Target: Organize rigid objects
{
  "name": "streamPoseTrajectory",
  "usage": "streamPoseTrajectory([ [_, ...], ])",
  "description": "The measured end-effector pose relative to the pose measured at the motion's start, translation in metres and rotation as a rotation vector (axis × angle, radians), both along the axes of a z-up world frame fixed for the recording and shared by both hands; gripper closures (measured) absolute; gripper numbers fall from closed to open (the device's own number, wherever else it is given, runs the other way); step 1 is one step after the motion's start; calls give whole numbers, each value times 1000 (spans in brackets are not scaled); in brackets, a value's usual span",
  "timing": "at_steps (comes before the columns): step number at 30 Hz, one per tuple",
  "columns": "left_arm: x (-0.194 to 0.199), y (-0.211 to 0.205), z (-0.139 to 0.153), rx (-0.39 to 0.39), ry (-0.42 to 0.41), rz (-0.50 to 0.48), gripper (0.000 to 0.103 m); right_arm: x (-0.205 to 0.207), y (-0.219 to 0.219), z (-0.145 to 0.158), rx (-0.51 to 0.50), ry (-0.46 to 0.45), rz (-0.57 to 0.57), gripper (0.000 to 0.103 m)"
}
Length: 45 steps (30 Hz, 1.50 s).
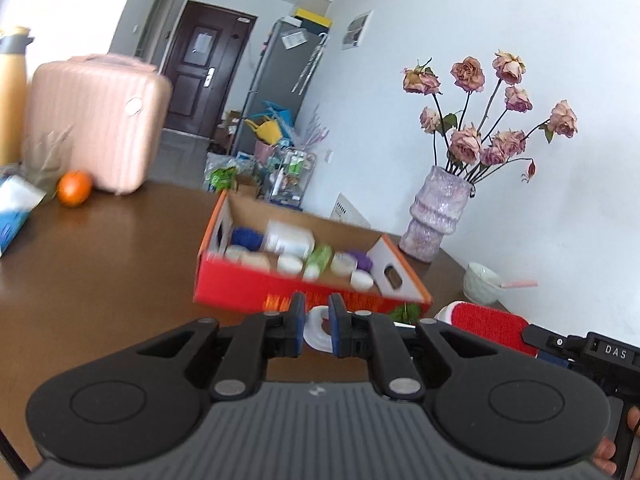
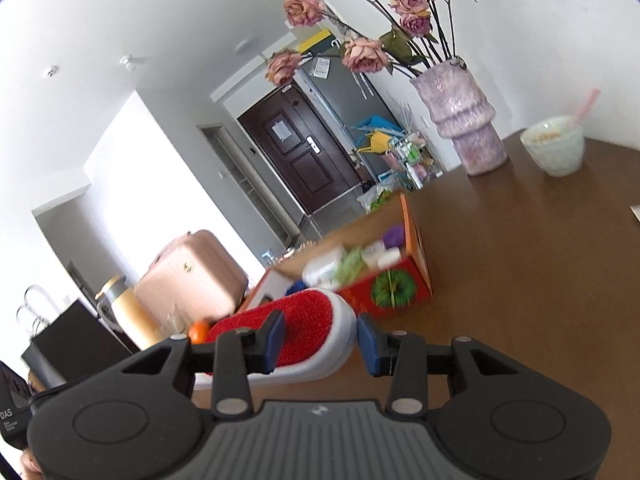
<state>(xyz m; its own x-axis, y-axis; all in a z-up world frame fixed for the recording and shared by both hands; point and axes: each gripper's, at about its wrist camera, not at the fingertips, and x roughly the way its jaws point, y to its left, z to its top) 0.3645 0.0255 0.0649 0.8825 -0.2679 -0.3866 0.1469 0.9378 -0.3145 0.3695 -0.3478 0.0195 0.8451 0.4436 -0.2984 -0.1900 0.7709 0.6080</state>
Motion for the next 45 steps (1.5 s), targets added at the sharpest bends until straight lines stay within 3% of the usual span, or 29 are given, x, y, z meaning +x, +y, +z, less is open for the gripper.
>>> streamPoseTrajectory([
  [6,82,-3,9,0,8,-7,91,87,-4,14,14,17,2,64],
  [15,184,6,-20,-11,165,-45,91,197,-2,-3,-10,184,23,64],
  [19,213,8,-35,3,255,-55,91,222,8,-6,-84,235,35,64],
  [22,224,17,-43,-19,292,-62,91,231,17,-5,-124,269,47,64],
  [26,235,18,-52,14,326,-71,89,239,31,-9,-201,314,42,64],
  [30,239,17,-53,52,355,-41,77,242,37,-11,-214,338,38,64],
  [32,239,14,-47,86,359,-53,65,241,41,-7,-214,342,55,64],
  [34,237,13,-39,117,364,-49,42,243,44,0,-242,338,71,64],
  [39,228,10,-16,170,360,-16,33,241,58,27,-325,318,112,56],
  [40,223,9,-11,181,351,-11,28,238,61,32,-337,314,120,51],
  [45,192,-2,22,228,279,-10,18,208,73,59,-377,262,131,46],
])
